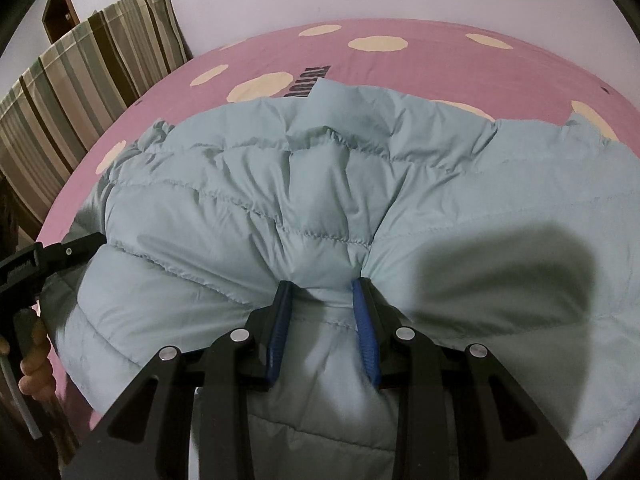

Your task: Fold large clothes

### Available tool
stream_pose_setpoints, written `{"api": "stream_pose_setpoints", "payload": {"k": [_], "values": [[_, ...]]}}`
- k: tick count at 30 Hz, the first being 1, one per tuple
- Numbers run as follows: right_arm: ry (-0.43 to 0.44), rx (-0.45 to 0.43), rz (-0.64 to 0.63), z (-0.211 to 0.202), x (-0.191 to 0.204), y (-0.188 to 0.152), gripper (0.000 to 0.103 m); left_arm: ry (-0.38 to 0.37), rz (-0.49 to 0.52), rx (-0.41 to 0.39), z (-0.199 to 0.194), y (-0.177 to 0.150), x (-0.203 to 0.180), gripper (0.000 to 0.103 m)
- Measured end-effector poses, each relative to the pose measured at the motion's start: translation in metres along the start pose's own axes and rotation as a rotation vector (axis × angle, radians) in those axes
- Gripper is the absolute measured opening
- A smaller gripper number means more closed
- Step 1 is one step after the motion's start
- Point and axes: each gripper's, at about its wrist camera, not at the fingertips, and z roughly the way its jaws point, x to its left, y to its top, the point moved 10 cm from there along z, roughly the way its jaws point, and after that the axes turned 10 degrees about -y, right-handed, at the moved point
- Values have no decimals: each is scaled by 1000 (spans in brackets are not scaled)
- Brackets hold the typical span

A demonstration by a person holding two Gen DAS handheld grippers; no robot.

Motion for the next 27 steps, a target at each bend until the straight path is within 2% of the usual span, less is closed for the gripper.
{"api": "stream_pose_setpoints", "payload": {"k": [4, 5, 7, 10, 12, 22, 27], "values": [[-1, -4, 1, 1, 1, 1, 32, -7, -1, 5, 4, 1, -1, 71], [-3, -5, 1, 1, 1, 0, 32, -12, -2, 4, 5, 1, -1, 68], [-6, -6, 0, 2, 1, 1, 32, -72, -13, 20, 8, 0, -8, 41], [-11, -8, -2, 2, 1, 1, 32, -100, -16, 4, 3, 1, -17, 24], [-13, -8, -2, 2, 2, 1, 32, -89, 18, -14, -2, 4, -25, 20], [-24, -15, -5, 1, 2, 0, 32, -74, 138, -64, -21, 15, -63, 16], [-24, -16, -6, 2, 2, 0, 32, -70, 144, -67, -21, 14, -64, 16]]}}
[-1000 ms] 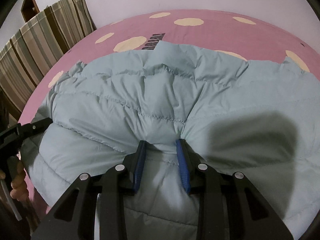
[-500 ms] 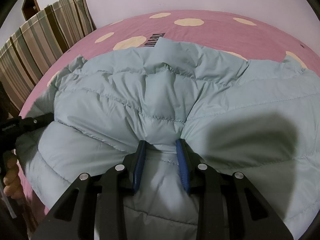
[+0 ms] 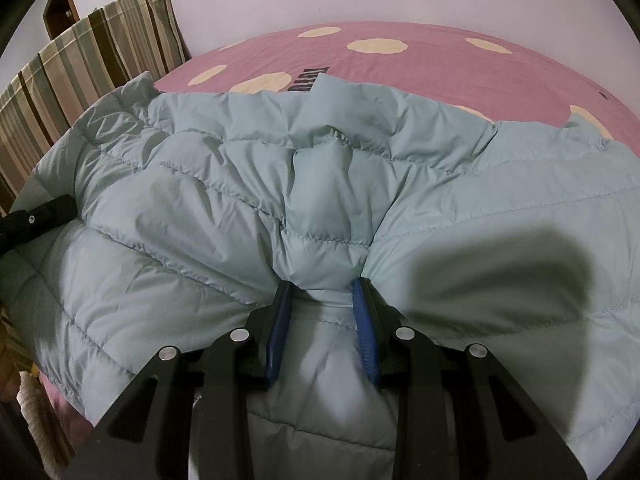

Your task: Fold large clothes

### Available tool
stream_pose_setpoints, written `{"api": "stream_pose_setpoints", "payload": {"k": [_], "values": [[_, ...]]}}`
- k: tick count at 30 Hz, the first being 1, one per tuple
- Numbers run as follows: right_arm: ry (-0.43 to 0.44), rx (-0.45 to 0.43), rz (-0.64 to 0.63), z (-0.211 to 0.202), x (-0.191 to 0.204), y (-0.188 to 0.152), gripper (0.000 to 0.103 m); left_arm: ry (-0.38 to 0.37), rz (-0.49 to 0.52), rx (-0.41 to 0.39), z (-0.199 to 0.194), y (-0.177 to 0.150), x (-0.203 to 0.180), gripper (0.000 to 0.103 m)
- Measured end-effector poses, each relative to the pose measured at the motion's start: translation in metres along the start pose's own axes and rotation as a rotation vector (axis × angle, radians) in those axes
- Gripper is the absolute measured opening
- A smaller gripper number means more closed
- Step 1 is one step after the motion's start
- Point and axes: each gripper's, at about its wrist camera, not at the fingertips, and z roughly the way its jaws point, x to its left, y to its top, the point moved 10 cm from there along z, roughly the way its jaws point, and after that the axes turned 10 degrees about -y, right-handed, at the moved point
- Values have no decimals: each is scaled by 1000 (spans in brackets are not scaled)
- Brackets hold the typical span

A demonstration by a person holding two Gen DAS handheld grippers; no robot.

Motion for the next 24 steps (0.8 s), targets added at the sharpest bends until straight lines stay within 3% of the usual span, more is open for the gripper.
{"api": "stream_pose_setpoints", "payload": {"k": [24], "values": [[0, -3, -3, 0, 0, -1, 32, 24, 48, -15, -6, -4, -14, 16]]}}
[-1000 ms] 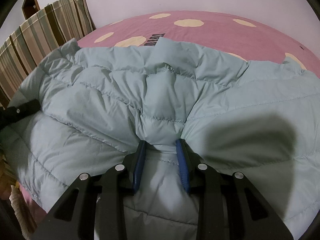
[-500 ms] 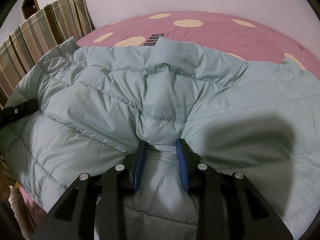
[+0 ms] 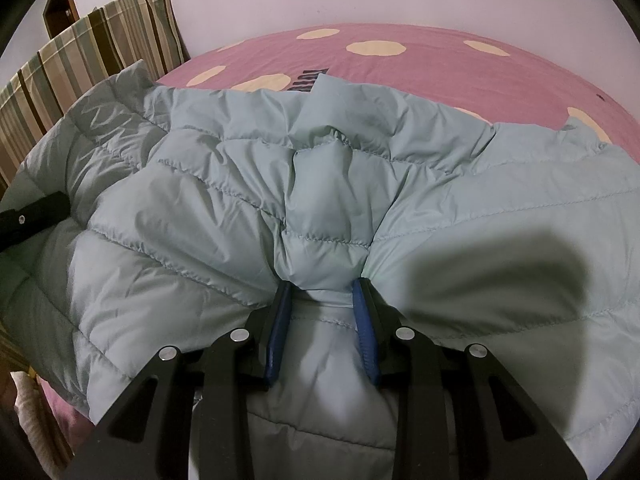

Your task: Fold large clothes

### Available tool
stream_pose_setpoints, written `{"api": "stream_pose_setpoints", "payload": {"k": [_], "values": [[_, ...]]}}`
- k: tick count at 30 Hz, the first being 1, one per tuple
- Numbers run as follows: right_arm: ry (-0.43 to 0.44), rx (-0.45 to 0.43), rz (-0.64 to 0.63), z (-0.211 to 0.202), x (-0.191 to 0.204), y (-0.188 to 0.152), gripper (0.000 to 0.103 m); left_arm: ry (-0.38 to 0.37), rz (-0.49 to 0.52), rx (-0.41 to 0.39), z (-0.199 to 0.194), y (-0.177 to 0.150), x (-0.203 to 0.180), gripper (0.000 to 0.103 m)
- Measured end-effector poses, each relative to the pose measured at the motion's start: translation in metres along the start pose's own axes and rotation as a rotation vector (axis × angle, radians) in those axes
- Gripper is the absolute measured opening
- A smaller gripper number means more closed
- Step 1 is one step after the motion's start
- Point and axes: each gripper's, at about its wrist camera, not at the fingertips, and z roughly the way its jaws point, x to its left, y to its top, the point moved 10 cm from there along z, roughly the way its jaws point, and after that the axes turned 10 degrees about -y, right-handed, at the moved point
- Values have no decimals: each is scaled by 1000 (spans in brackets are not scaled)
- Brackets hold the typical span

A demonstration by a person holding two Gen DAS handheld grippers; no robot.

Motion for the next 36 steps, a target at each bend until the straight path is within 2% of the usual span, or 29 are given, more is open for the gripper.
{"api": "stream_pose_setpoints", "payload": {"k": [21, 36], "values": [[-19, -12, -12, -2, 1, 0, 32, 11, 30, 5, 3, -1, -9, 15], [-36, -30, -12, -11, -8, 3, 34, 25, 88, 16, 5, 2, -30, 15]]}}
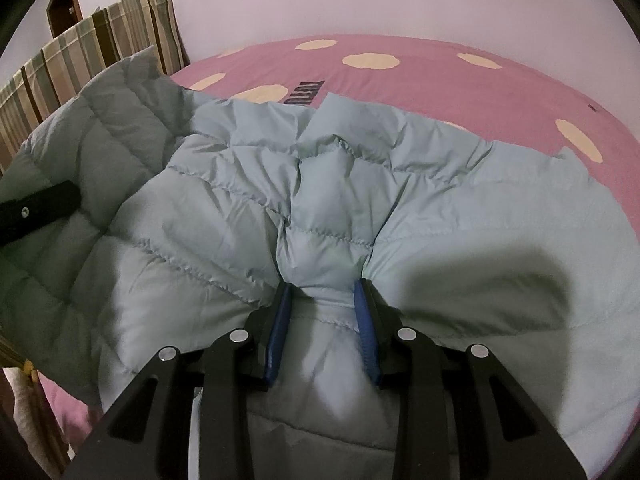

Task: Fold large clothes
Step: 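Fold the held jacket part over with the left gripper while the right gripper releases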

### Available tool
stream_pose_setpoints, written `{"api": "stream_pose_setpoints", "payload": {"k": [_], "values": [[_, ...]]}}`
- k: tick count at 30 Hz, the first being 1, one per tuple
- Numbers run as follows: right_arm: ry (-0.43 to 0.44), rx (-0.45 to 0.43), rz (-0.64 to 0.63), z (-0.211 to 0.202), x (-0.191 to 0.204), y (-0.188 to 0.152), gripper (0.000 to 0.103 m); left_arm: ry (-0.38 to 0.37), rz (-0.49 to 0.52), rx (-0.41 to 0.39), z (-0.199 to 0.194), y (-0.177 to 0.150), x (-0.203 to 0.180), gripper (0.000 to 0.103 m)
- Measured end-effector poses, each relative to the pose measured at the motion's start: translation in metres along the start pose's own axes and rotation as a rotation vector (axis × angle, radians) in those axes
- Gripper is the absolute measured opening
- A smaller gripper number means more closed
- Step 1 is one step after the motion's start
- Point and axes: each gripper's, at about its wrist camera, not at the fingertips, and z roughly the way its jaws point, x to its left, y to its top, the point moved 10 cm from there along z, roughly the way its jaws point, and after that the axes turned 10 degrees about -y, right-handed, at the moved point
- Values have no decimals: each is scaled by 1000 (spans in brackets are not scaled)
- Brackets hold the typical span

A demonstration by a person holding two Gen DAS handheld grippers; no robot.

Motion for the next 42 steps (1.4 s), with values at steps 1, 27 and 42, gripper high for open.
{"api": "stream_pose_setpoints", "payload": {"k": [1, 27, 42], "values": [[-3, -2, -2, -1, -1, 0, 34, 0, 4, 1, 1, 0, -2, 15], [-115, -91, 150, -61, -93, -6, 44, -35, 159, 10, 19, -1, -86, 15], [-215, -94, 307, -76, -185, -31, 44, -92, 259, 88, 86, -16, -169, 15]]}}
